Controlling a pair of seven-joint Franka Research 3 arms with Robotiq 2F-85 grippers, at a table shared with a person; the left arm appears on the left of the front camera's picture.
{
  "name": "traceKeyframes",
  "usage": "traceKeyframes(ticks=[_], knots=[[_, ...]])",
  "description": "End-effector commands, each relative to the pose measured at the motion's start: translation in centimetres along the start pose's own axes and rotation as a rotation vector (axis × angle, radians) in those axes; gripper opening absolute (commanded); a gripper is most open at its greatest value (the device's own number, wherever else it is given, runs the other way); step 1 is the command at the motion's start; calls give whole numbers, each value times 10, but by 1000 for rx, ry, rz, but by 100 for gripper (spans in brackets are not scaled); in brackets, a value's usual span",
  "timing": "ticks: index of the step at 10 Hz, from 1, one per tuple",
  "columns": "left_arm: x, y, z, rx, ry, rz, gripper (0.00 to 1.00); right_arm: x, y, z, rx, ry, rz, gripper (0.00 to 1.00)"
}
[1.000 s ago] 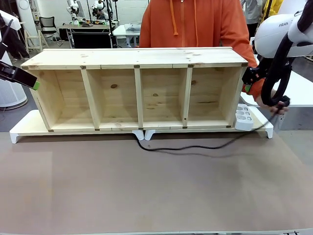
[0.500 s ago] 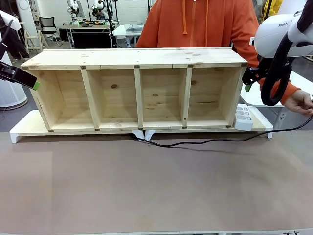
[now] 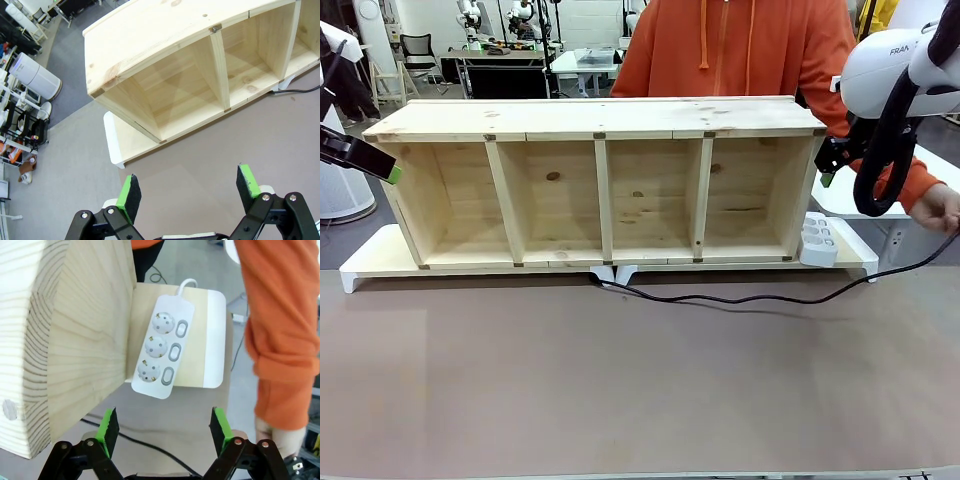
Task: Perform cable management.
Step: Release the Power Cable when the human grasps it.
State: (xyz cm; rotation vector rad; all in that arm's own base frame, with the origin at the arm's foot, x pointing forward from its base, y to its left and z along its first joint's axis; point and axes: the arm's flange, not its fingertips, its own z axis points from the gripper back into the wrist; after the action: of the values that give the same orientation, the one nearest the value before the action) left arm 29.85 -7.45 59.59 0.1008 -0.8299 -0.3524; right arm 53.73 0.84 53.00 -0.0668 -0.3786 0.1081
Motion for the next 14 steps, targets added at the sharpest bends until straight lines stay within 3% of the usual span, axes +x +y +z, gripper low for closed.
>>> traceKeyframes(ticks=[1,14], knots=[[1,1,-1,8,-8,-14,100,-1,0,-1,3,7,0,94],[1,1,-1,8,-8,-14,100,-1,0,-1,3,7,0,94]])
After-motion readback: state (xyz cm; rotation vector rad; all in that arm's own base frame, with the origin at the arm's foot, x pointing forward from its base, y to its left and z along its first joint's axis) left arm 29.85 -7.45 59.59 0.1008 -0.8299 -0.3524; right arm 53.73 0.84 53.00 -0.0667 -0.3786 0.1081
